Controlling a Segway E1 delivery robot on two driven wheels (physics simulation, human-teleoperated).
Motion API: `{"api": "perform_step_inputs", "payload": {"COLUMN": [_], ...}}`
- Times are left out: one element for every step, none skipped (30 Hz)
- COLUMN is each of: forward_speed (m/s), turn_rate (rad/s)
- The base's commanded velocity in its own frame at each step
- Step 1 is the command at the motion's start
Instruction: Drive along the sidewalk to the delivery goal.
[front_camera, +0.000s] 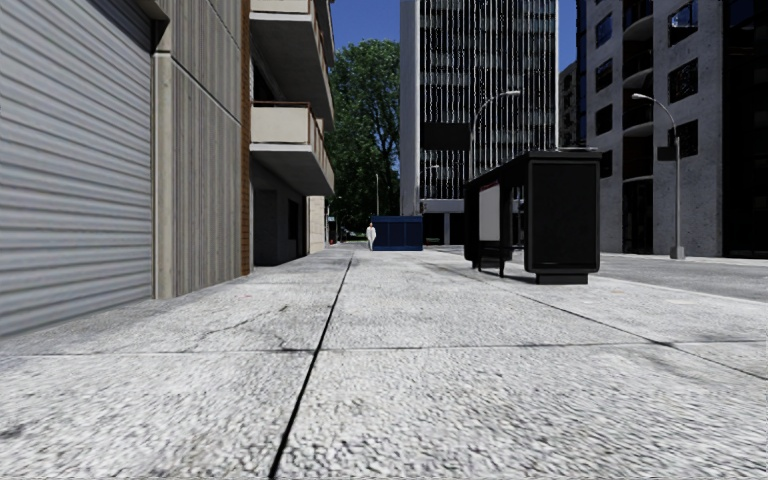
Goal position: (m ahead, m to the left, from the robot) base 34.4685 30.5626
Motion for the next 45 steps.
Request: {"api": "perform_step_inputs", "payload": {"forward_speed": [2.0,2.0,2.0,2.0,2.0,2.0,2.0,2.0,2.0,2.0,2.0,2.0,2.0,2.0,2.0,2.0,2.0,2.0,2.0,2.0,2.0,2.0,2.0,2.0,2.0,2.0,2.0,2.0,2.0,2.0,2.0,2.0,2.0,2.0,2.0,2.0,2.0,2.0,2.0,2.0,2.0,2.0,2.0,2.0,2.0], "turn_rate": [0.0,0.0,0.0,0.0,0.0,0.0,0.0,0.0,0.0,0.0,0.0,0.0,0.0,0.0,0.0,0.04,0.14,0.2,0.23,0.24,0.24,0.24,0.24,0.26,0.34,0.34,0.36,0.36,0.36,0.36,0.36,0.36,0.36,0.36,0.36,0.36,0.36,0.36,0.36,0.36,0.36,0.36,0.36,0.32,0.23]}}
